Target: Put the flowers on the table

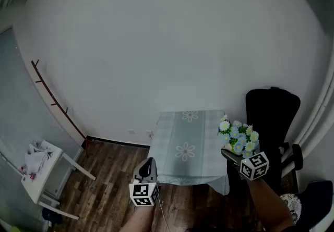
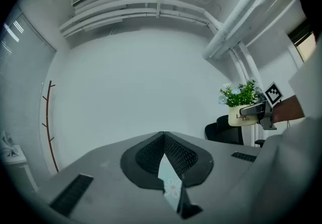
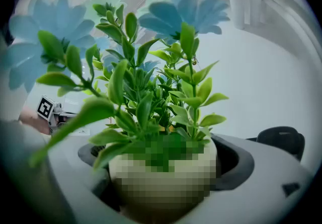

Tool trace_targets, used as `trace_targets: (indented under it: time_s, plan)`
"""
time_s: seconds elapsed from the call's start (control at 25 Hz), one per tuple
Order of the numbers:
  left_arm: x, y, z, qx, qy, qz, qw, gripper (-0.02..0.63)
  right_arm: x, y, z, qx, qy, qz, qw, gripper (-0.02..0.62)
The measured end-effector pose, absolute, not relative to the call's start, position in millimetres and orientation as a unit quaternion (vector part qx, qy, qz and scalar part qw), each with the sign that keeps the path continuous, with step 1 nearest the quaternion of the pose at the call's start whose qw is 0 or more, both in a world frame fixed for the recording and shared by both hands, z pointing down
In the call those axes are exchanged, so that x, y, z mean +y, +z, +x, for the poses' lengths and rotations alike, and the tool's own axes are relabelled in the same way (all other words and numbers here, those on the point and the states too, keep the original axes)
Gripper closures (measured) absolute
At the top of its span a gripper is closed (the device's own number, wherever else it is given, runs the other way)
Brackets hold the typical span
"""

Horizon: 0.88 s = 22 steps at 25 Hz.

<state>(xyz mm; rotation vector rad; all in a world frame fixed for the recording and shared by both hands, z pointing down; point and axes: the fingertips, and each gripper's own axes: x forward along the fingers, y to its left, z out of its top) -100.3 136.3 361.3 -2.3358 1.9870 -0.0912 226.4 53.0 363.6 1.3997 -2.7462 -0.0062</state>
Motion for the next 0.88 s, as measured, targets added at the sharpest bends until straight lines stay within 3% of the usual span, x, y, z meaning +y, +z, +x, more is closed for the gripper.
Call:
trace_targets:
  time_s: [0.88]
  plan:
    - [118,371,-80,0.664,-0.043,-0.744,0.052,0.601,26,363,221,-0.91,-0.019,0.413,0.007,0.029]
